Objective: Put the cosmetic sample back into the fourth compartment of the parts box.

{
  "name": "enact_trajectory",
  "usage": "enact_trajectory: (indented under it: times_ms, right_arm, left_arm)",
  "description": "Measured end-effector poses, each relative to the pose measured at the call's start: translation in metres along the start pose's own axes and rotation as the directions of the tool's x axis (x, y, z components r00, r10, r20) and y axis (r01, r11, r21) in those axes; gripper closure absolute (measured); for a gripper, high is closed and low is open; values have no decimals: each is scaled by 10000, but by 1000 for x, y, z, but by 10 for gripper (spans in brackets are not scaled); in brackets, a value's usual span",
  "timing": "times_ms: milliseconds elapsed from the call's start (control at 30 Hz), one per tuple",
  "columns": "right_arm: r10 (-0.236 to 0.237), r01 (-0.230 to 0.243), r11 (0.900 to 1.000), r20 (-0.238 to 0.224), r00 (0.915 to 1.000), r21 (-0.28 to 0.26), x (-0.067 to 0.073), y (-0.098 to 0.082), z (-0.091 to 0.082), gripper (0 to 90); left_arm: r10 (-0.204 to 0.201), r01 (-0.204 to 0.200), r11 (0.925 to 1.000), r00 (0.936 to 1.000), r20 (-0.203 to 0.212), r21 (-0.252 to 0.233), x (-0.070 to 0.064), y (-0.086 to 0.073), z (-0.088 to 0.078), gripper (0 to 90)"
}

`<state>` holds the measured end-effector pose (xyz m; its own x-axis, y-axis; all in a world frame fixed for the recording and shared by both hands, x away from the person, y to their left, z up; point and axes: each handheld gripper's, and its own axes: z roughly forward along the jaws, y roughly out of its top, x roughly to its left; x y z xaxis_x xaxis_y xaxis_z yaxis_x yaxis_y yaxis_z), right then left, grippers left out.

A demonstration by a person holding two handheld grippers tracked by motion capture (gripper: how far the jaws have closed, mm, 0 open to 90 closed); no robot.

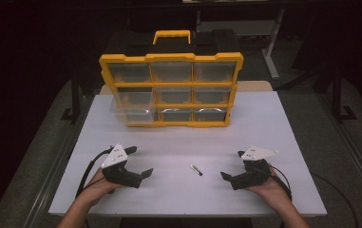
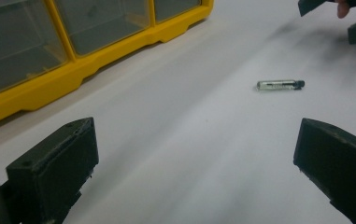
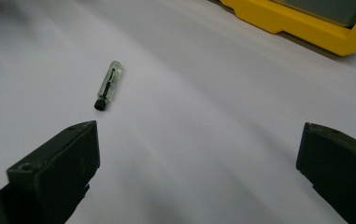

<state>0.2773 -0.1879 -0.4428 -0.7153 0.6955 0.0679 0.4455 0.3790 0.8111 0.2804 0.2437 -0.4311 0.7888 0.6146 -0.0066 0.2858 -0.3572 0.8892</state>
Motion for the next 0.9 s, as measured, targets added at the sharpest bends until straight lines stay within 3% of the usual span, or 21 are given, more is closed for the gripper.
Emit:
enact_trajectory:
  times_ms: [367,533,900]
  right_arm:
    - [21,-21,10000,-32,10000,-1,1,1,0,0]
    - [35,-35,10000,-159,9999,6,0,1,-1,0]
    - [201,-193,9997,-484,9986,170,4,7,2,0]
  left_arm:
    - [-285,285,9996,9996,46,27,-1,-17,-14,1]
    - [206,-210,9995,9996,183,254,-2,-19,-15,2]
    - [335,-339,9993,9992,235,140,3,-17,-16,1]
